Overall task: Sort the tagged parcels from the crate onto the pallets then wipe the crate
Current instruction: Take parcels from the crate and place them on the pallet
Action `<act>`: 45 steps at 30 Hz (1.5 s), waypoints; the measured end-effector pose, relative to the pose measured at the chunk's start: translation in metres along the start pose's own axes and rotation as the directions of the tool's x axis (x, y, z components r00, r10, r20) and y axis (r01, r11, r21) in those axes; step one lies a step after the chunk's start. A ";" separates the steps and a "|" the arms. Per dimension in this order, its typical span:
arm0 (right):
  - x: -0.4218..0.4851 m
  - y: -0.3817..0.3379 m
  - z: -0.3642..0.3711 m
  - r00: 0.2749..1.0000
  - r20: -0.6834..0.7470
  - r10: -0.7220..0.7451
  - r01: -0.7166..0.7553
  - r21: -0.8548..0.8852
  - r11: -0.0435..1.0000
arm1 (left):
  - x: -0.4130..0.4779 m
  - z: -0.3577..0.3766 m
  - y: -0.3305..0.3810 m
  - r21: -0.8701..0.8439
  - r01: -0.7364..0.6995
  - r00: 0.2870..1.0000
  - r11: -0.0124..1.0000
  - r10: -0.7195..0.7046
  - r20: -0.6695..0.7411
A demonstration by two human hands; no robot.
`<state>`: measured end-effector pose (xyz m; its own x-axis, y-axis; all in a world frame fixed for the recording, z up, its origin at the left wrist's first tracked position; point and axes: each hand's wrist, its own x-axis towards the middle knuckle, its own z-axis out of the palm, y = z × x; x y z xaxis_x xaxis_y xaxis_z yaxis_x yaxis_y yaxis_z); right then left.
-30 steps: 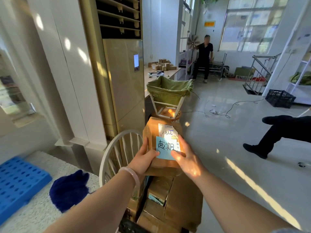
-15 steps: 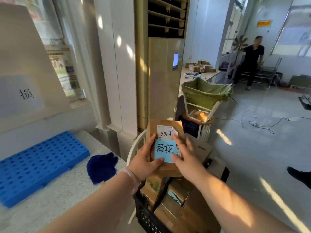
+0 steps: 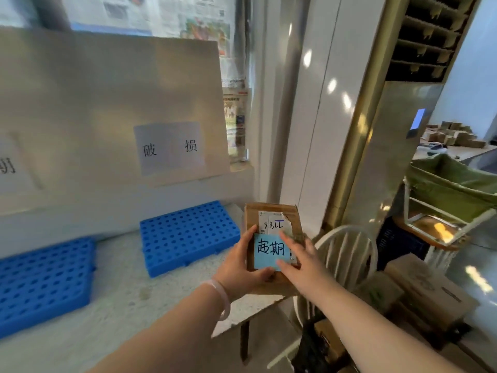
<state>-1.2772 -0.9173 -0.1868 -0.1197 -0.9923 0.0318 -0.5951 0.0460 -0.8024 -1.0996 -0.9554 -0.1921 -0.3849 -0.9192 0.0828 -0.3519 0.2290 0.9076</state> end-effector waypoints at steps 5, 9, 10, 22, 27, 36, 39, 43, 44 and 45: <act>0.027 -0.061 0.075 0.996 0.060 -0.072 0.068 0.060 0.996 | -0.015 -0.092 -0.035 0.003 0.030 0.995 1.000 -0.029 -0.091; 0.043 -0.111 0.146 0.984 0.136 -0.115 0.103 0.092 0.990 | -0.036 -0.169 -0.071 -0.022 0.067 0.983 0.998 -0.069 -0.169; 0.046 -0.123 0.163 0.980 0.154 -0.125 0.112 0.093 0.989 | -0.042 -0.187 -0.081 -0.028 0.080 0.979 0.996 -0.084 -0.186; 0.073 -0.223 0.342 0.895 0.367 -0.253 0.218 0.137 0.966 | -0.116 -0.341 -0.165 -0.140 0.197 0.892 0.970 -0.237 -0.385; 0.091 -0.254 0.396 0.831 0.466 -0.304 0.264 0.151 0.953 | -0.129 -0.387 -0.191 -0.136 0.258 0.834 0.957 -0.291 -0.468; 0.142 -0.296 0.471 0.718 0.612 -0.332 0.300 0.159 0.941 | -0.125 -0.453 -0.235 -0.191 0.376 0.726 0.907 -0.417 -0.547; 0.153 -0.309 0.498 0.694 0.641 -0.328 0.309 0.146 0.940 | -0.126 -0.473 -0.253 -0.220 0.399 0.693 0.890 -0.450 -0.563; 0.153 -0.318 0.540 0.674 0.682 -0.285 0.288 0.112 0.951 | -0.138 -0.498 -0.283 -0.246 0.449 0.681 0.859 -0.508 -0.528; 0.152 -0.321 0.551 0.670 0.689 -0.275 0.285 0.103 0.953 | -0.141 -0.507 -0.292 -0.248 0.461 0.682 0.852 -0.519 -0.515; 0.152 -0.325 0.563 0.667 0.695 -0.267 0.283 0.094 0.954 | -0.144 -0.516 -0.301 -0.251 0.468 0.682 0.848 -0.527 -0.507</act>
<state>-0.6547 -1.1477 -0.2562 0.6316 -0.7543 -0.1792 -0.5268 -0.2480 -0.8130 -0.4975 -1.0571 -0.2646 0.3555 -0.9102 -0.2127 -0.2645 -0.3162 0.9111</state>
